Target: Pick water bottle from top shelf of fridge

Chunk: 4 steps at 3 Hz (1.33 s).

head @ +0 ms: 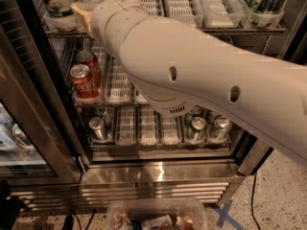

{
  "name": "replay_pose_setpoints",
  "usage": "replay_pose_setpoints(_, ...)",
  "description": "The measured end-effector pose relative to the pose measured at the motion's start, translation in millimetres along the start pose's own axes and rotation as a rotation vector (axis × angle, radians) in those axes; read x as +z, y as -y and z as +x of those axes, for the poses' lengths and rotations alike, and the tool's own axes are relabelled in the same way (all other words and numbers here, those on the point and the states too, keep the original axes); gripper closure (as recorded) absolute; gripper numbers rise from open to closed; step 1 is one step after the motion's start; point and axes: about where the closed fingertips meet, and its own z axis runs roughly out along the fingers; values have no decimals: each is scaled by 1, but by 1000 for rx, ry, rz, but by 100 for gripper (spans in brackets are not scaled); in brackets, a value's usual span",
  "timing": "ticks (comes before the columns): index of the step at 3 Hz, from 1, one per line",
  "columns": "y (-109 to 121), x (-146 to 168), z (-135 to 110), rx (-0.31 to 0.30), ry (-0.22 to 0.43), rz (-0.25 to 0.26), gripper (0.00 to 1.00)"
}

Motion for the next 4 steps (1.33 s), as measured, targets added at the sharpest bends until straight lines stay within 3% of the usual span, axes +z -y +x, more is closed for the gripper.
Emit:
replay_pose_setpoints(1, -4, 4, -6, -4, 1, 19, 35)
replay_pose_setpoints(4, 2, 17, -4, -13, -35, 86, 29)
